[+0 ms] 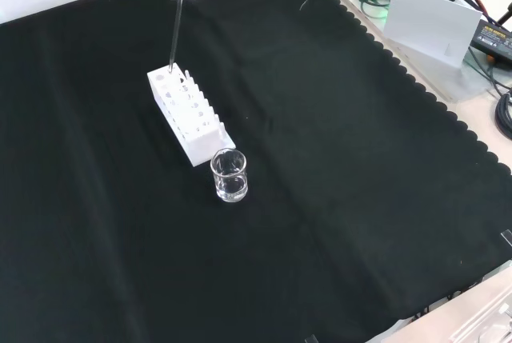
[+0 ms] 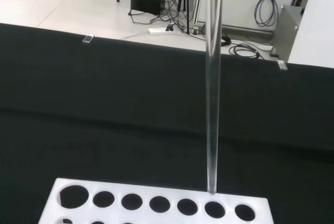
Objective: Take the glass rod from the white test tube rack.
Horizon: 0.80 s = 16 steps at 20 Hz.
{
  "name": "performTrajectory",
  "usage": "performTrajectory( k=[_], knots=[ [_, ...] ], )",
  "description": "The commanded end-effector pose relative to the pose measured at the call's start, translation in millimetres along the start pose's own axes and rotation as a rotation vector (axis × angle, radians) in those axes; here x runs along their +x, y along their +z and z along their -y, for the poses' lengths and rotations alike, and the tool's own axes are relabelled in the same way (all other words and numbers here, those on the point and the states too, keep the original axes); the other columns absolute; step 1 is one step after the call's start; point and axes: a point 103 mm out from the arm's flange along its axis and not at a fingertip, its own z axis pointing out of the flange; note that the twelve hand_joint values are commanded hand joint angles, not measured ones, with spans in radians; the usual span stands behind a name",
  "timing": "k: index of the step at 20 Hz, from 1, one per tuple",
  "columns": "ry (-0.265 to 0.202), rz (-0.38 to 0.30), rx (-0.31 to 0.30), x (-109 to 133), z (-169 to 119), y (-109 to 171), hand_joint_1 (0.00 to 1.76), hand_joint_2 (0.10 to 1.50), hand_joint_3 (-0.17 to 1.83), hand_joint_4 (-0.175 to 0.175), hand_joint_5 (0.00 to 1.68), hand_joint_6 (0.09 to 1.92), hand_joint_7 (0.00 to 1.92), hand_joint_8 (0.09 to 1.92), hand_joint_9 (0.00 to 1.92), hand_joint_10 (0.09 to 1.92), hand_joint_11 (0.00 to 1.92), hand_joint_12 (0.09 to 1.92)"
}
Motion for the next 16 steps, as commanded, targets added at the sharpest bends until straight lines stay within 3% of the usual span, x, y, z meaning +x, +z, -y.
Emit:
performTrajectory(
  k=[1, 10, 14, 15, 16],
  knots=[
    [0.002, 0.009, 0.005, 10.3, 27.2, -19.4, 1.31, 1.1, -0.17, -0.175, 1.36, 0.09, 1.18, 0.99, 1.53, 0.89, 1.59, 0.58],
    [-0.02, 0.022, 0.004, 31.3, 40.4, -31.5, 1.31, 1.1, -0.17, -0.175, 1.36, 0.09, 1.18, 1.0, 1.53, 0.89, 1.59, 0.58],
    [-0.015, 0.048, 0.033, 34.5, 41.3, -31.4, 1.31, 1.1, -0.17, -0.175, 1.36, 0.09, 1.18, 1.0, 1.53, 0.89, 1.59, 0.59],
    [-0.031, 0.065, 0.037, 34.0, 42.5, -31.3, 1.31, 1.1, -0.17, -0.175, 1.36, 0.09, 1.18, 1.0, 1.53, 0.89, 1.59, 0.59],
    [-0.011, 0.099, 0.076, 34.1, 42.3, -29.4, 1.31, 1.1, -0.17, -0.175, 1.36, 0.09, 1.18, 1.0, 1.53, 0.89, 1.59, 0.59]
  ],
)
